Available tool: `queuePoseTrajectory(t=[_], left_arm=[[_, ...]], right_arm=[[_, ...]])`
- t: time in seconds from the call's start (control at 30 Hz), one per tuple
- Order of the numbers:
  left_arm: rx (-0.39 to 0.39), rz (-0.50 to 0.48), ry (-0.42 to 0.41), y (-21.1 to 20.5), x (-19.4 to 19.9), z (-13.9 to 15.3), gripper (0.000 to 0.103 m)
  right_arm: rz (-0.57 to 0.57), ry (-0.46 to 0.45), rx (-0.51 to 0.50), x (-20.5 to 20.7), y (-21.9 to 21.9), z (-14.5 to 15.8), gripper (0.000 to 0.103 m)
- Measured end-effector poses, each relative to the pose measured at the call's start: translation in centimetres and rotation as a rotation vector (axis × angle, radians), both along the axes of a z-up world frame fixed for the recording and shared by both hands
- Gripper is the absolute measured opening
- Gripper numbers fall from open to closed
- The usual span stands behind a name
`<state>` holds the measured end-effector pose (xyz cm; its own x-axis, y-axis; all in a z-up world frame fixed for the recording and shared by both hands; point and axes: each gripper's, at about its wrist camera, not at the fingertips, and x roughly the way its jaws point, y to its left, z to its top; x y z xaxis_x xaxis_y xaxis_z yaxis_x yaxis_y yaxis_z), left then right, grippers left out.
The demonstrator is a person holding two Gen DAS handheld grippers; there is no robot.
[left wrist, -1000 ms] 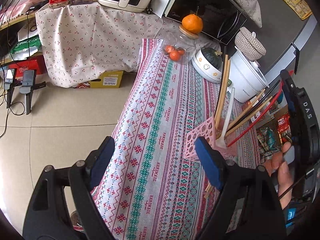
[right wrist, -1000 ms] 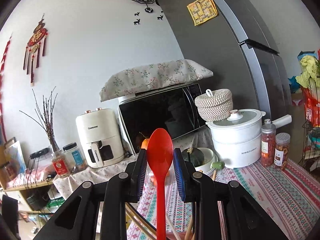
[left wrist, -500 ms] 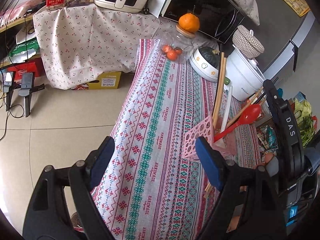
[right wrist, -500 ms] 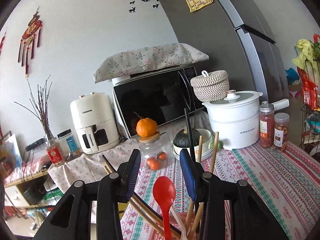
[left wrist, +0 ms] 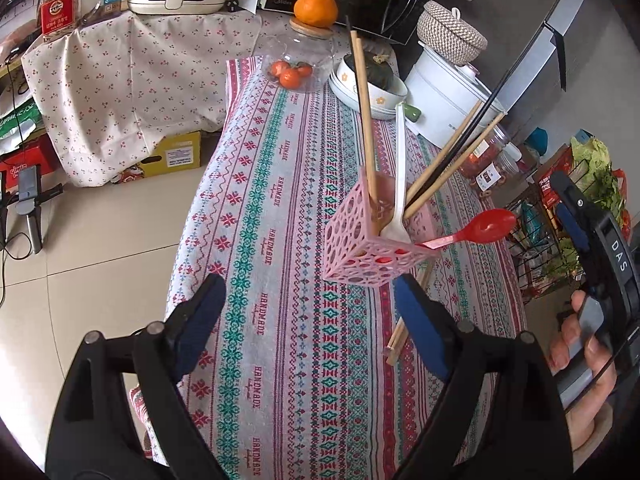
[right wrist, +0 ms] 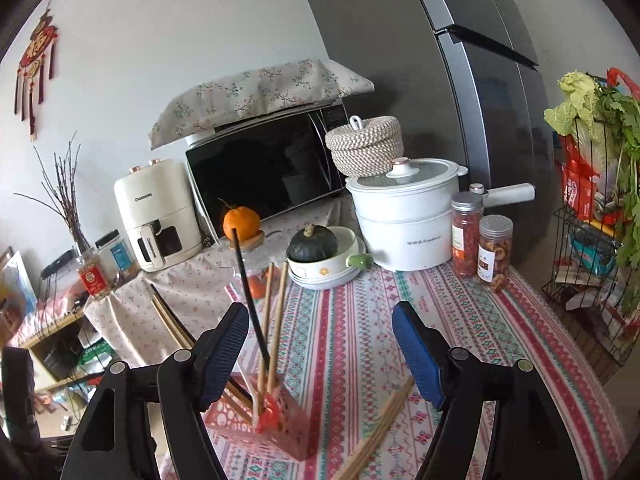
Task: Organize utensils
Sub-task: 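Lower the white spoon into the basket with the left tool while the right tool drops the red spoon in, then move both tools back over the last wooden chopsticks on the table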
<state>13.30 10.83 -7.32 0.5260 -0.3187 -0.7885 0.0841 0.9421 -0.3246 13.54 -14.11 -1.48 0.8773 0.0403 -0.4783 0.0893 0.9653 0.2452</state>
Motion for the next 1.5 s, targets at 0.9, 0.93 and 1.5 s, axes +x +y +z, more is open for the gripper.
queuePoseTrajectory(t=[0.9,0.93,1.5], left_arm=[[0.171,-0.124,0.014,-6.3,-1.0,-3.0,0.093],[0.153,-0.145,0.03,-6.5,-1.0,-3.1,0.093],[0.072,-0.229,0.084,-7.7,-0.1,-3.3,0.084]], right_arm=[[-0.015,0.554,0.126,2.2,-9.1,-10.8,0.083],[-0.01,0.565,0.127,2.3,-9.0,-11.1,0.083],[0.151,0.658,0.131,8.8,-5.7,-15.9,0.032]])
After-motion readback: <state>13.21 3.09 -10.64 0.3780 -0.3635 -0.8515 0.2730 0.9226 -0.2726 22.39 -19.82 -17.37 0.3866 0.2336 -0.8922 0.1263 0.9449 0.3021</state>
